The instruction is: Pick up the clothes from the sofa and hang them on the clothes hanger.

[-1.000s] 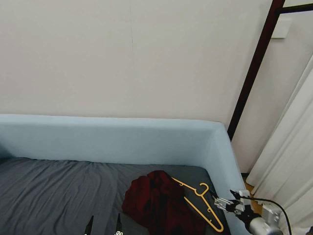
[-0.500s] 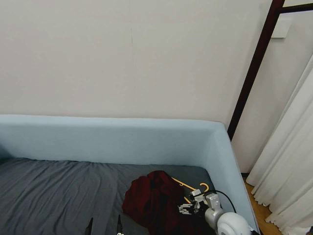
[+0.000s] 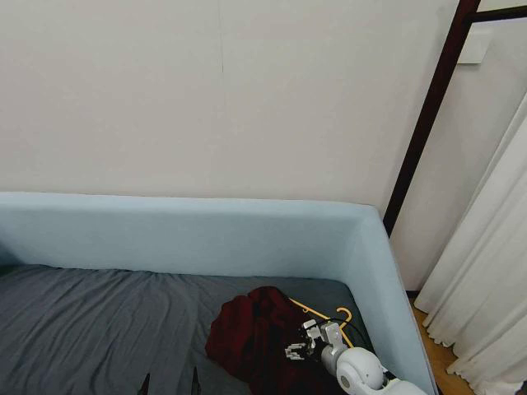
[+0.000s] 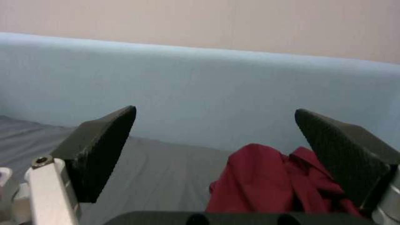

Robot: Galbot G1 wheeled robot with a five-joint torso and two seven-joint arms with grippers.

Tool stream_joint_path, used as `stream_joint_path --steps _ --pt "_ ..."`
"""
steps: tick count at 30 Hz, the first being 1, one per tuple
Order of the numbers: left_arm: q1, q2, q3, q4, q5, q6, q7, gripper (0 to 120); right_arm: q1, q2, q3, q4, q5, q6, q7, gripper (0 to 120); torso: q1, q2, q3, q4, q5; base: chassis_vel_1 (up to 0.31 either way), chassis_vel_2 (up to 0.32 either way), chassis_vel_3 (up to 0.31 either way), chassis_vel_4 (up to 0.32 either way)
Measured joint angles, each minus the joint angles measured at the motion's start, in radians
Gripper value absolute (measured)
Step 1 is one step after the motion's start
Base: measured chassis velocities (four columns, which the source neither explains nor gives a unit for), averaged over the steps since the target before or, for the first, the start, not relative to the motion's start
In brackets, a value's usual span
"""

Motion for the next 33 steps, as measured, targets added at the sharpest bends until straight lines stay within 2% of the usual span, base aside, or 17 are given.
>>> stream_joint_path --steps 2,5,8,9,12,14,18,19,22,24,28,33 --pt "0.012 0.016 -0.001 -0.012 -0.004 0.001 0.002 100 0.012 0.0 -0.005 -0.015 0.008 0.0 -0.007 100 0.0 0.0 0.0 -0.0001 -0.0015 0.0 0.0 0.0 0.0" --pt "0.019 0.031 -0.009 -0.018 -0.008 0.001 0.006 100 0.022 0.0 -0.01 -0.026 0.014 -0.002 -0.012 100 0.0 0.0 0.0 0.0 -0.0014 0.0 0.0 0.0 0.0" --pt "0.028 0.061 -0.047 -0.03 -0.041 0.004 0.006 100 0.048 0.018 -0.018 -0.067 0.063 -0.023 -0.019 86 0.0 0.0 0.0 0.0 0.0007 0.0 0.0 0.0 0.0" --pt "0.028 0.061 -0.047 -0.03 -0.041 0.004 0.006 100 0.048 0.018 -0.018 -0.067 0.063 -0.023 -0.019 86 0.0 0.0 0.0 0.0 0.0007 0.0 0.0 0.0 0.0" --pt "0.029 0.064 -0.054 -0.031 -0.055 0.013 0.007 100 0.04 0.033 -0.018 -0.099 0.082 -0.032 -0.01 70 0.0 0.0 0.0 -0.0001 0.0012 0.0 0.0 0.0 0.0" --pt "0.029 0.066 -0.055 -0.031 -0.057 0.015 0.007 100 0.037 0.035 -0.016 -0.102 0.083 -0.032 -0.01 67 0.0 0.0 0.0 -0.0001 0.0013 0.0 0.0 0.0 0.0" --pt "0.021 0.071 -0.064 -0.031 -0.064 0.019 0.007 100 0.031 0.036 -0.011 -0.107 0.095 -0.03 -0.004 47 0.0 0.0 0.0 -0.0001 0.0014 0.0 0.0 0.0 0.0" --pt "0.021 0.071 -0.064 -0.031 -0.064 0.019 0.007 100 0.031 0.036 -0.011 -0.107 0.095 -0.03 -0.004 47 0.0 0.0 0.0 -0.0001 0.0014 0.0 0.0 0.0 0.0" --pt "0.02 0.069 -0.063 -0.029 -0.065 0.019 0.007 100 0.03 0.028 -0.018 -0.094 0.1 -0.026 0.001 34 0.0 0.0 0.0 -0.0001 0.0014 0.0 0.0 0.0 0.0" --pt "0.019 0.068 -0.062 -0.029 -0.065 0.019 0.007 100 0.03 0.027 -0.019 -0.092 0.1 -0.025 0.003 32 0.0 0.0 0.0 -0.0001 0.0014 0.0 0.0 0.0 0.0" --pt "0.016 0.067 -0.06 -0.027 -0.065 0.019 0.005 100 0.024 0.024 -0.015 -0.077 0.1 -0.017 0.016 11 0.0 0.0 0.0 -0.0001 0.0016 0.0 0.0 0.0 0.0" --pt "0.013 0.066 -0.058 -0.025 -0.066 0.019 0.005 100 0.011 0.011 -0.008 -0.05 0.1 -0.009 0.038 0 0.0 0.0 0.0 -0.0001 0.0015 0.0 0.0 0.0 0.0"
